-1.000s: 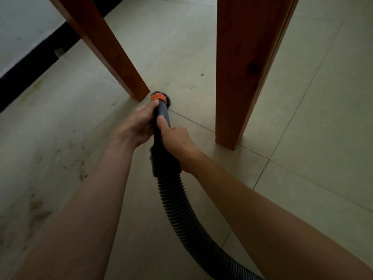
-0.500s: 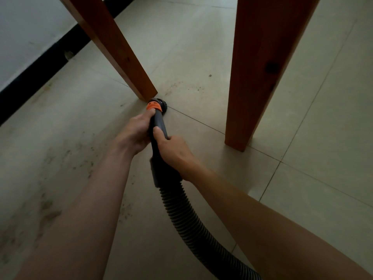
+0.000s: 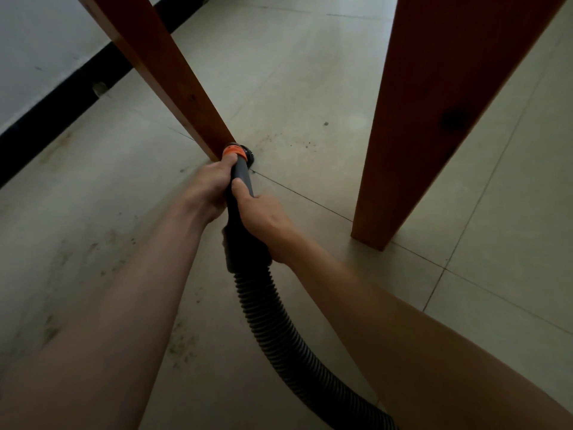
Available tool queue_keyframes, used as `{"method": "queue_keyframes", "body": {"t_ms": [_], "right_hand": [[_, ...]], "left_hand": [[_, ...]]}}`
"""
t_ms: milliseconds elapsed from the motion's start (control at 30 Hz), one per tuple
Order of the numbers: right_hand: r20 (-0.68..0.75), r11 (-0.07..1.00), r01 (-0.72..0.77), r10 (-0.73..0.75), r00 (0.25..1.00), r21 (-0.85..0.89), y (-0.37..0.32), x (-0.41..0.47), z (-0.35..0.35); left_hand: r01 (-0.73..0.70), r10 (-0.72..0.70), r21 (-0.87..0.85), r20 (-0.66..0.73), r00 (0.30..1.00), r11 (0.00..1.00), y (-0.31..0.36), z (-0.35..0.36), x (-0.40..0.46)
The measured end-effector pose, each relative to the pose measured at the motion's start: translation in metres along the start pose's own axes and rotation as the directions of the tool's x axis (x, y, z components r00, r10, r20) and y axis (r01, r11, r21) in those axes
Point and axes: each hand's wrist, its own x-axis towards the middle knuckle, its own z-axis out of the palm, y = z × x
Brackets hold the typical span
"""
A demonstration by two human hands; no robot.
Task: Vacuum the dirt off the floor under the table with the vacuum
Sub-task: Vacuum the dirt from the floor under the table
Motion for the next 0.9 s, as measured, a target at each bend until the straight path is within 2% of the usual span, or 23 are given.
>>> {"method": "queue_keyframes", "body": {"t_ms": [133,400,733,900], "right_hand": [[-0.027,0.999,0.010,-0.009,1.000,0.044,0.001,0.008,0.000],[-0.046,1.000,0.029,-0.030,0.999,-0.003,0.008,0.018,-0.011],[-0.016,0.987,0.032,-0.030,0.999,0.155,-0.020,0.040,-0.027],[-0.045,0.991,0.027,-0.021,0.999,0.131,-0.023,0.047,-0.016]], "left_hand": [[-0.034,0.035,0.030,-0.014,0.999,0.999,0.004,0.004,0.002],[-0.099,0.100,0.050,-0.011,0.995,0.994,0.000,0.014,0.010],[-0.095,0.097,-0.037,0.054,0.994,0.995,0.017,0.022,0.041],[-0.106,0.108,-0.048,0.044,0.993,0.993,0.018,0.016,0.047]]}}
